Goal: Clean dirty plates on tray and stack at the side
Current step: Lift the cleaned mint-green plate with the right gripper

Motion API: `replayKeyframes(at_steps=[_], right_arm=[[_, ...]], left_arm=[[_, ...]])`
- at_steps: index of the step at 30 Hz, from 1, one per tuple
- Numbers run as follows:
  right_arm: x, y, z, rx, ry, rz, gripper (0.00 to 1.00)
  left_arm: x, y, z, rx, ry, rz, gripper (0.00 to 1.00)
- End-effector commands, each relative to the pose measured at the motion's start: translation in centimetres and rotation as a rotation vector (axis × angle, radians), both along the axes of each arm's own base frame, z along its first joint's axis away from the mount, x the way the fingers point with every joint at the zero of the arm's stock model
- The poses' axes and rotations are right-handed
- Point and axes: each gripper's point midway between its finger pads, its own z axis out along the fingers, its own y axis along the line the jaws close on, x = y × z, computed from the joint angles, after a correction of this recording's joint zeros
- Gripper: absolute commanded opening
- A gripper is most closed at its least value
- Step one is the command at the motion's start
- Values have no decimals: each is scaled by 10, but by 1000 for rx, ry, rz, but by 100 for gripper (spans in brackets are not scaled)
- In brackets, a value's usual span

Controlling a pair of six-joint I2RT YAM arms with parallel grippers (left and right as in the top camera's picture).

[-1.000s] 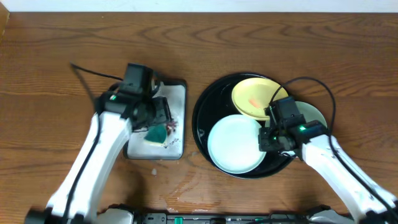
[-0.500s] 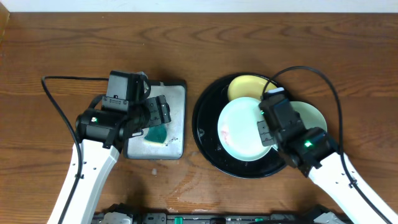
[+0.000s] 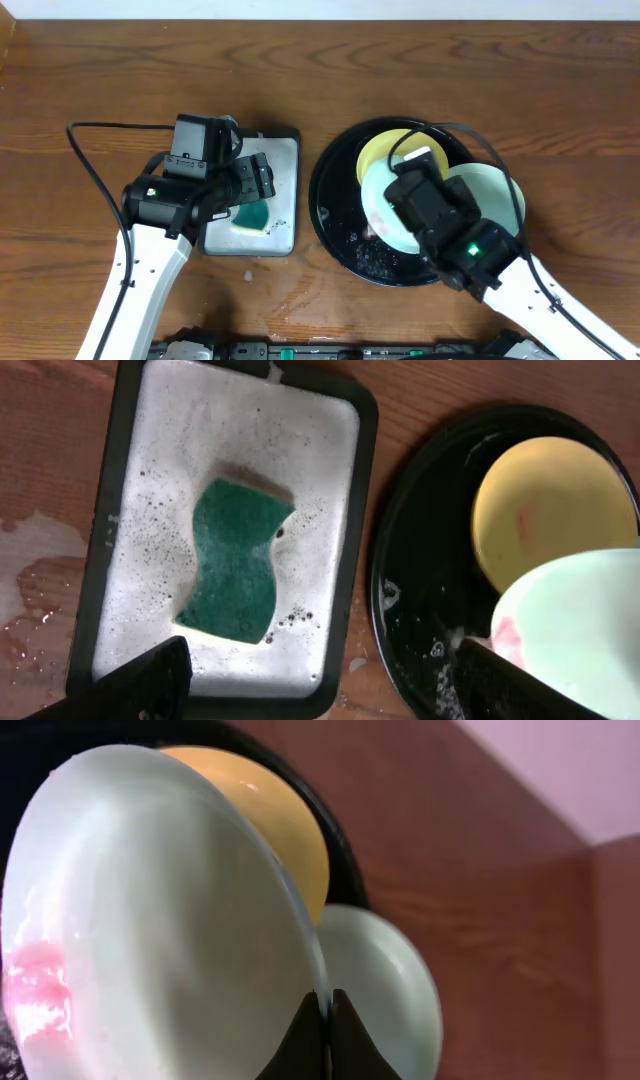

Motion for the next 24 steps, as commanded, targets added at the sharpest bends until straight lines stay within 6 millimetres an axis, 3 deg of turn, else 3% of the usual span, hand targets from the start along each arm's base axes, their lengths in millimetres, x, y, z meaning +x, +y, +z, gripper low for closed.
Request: replayKeyframes(at_steps=[1,10,19,24], right_arm=[[4,5,26,-107,-115,29,1],[-6,39,47,-253,-212,198,1],[-18,47,67,-328,-322,190,1],[-22,53,68,-325,-330,211,1]], left_arm=[[3,0,8,-1,-21,-10,84],[3,0,8,-1,-21,-10,84],[3,0,8,-1,-20,-10,84],[3,0,8,-1,-21,-10,84]])
